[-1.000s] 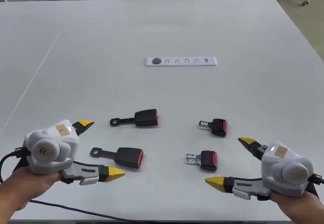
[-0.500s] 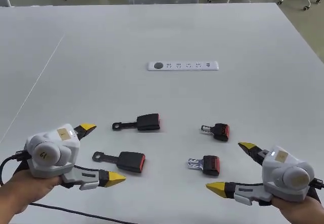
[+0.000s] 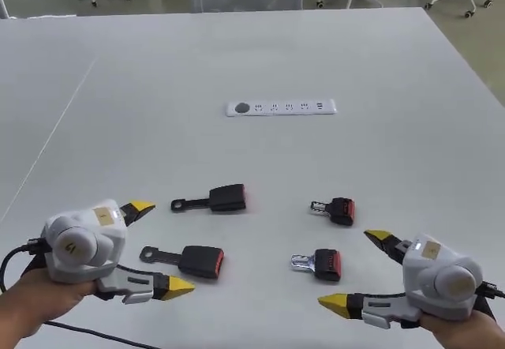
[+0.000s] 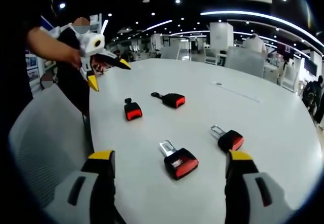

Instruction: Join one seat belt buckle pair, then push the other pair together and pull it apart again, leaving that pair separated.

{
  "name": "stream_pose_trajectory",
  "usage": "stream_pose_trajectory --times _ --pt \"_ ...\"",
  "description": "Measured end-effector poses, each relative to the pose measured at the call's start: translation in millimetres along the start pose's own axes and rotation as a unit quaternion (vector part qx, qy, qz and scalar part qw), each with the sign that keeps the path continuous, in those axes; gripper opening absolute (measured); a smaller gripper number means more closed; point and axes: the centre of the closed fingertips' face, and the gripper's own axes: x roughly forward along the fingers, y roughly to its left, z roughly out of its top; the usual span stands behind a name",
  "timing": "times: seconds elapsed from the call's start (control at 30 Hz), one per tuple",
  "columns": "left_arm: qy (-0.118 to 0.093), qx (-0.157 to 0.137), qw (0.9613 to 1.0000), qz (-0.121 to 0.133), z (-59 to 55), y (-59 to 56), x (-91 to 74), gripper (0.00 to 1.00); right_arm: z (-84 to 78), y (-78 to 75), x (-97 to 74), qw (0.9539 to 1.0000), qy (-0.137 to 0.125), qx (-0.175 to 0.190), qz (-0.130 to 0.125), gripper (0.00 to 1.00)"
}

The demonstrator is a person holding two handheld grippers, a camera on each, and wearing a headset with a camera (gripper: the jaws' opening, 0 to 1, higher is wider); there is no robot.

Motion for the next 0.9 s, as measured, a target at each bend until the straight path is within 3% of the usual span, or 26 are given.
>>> stream_pose_trajectory --times 0.1,0.4,0.63,0.9 --pt "0.015 0.015 0.9997 -0.010 -4.8 -0.1 6.0 0.91 -7.6 2.2 4.9 0.9998 0.016 -0.002 0.012 0.90" --pt "0.041 0.051 0.9967 -0.047 -16.2 -5.7 21.9 0.82 -14.9 5.7 15.6 0.9993 0.026 0.009 0.026 0.85" --pt "0.053 0.055 0.9950 -0.066 -21.7 -1.9 36.2 0.78 -18.3 3.2 24.6 0.9985 0.039 0.007 0.037 0.83" --pt "0.076 0.065 0.9911 -0.089 -35.6 1.4 53.2 0.73 -28.7 -4.6 37.2 0.9964 0.064 0.001 0.055 0.78"
